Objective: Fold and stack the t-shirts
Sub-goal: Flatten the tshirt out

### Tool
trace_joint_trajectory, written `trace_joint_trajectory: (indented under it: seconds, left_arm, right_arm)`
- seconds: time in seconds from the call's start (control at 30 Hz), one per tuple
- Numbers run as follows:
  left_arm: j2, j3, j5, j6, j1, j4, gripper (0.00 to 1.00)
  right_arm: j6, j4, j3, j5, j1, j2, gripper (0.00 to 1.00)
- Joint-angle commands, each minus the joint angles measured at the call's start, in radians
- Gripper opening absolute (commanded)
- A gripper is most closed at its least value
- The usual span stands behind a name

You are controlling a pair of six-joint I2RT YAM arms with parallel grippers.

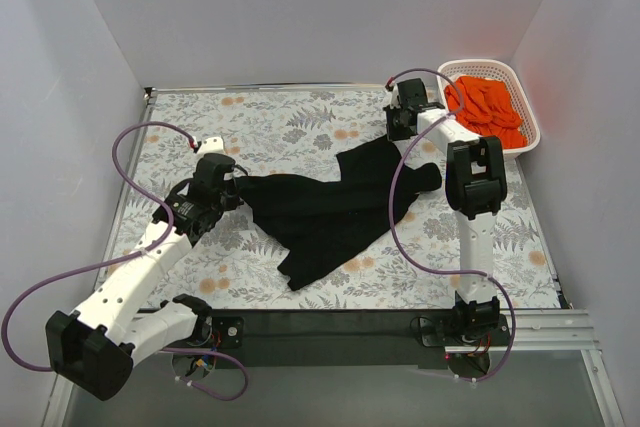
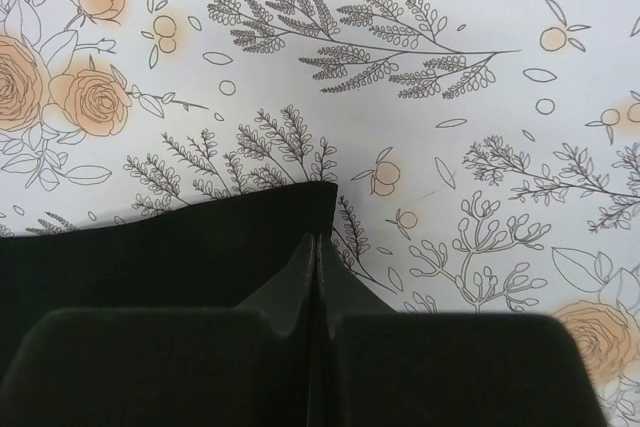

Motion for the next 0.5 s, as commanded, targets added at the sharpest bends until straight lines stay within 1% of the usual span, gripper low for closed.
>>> trace_joint_trajectory:
  seconds: [0.0,0.13,0.23,0.3,0.33,0.4,0.47]
  left_arm:
    - [0.004,0.081,-0.006,0.028,0.008,0.033,0.00]
    - [0.028,0.166,-0.024,0.072,0.020,0.053,0.00]
    - [0.056,0.268,-0.058,0.136,0.031,0.074,0.00]
    - [0.088,0.325,-0.082,0.201,0.040,0.097,0.00]
    - [0.102,0.397,-0.108,0.221,0.045,0.106,0.00]
    - [0.136,0.469,-0.128,0.285,0.048,0.132,0.00]
    - [0.154,0.578,-0.162,0.327,0.049,0.158,0.00]
  right_arm:
    - [-0.016,-0.023,0.071,0.021,0.006,-0.091,0.01]
    - [-0.041,-0.023,0.112,0.095,0.005,-0.198,0.01]
    - [-0.049,-0.023,0.162,0.166,0.003,-0.291,0.01]
    - [-0.091,-0.023,0.219,0.215,0.003,-0.353,0.01]
    - [-0.098,-0.025,0.241,0.233,0.005,-0.375,0.01]
    - [-0.121,-0.022,0.290,0.279,0.005,-0.432,0.01]
    - [-0.136,-0.020,0.368,0.323,0.003,-0.488,0.01]
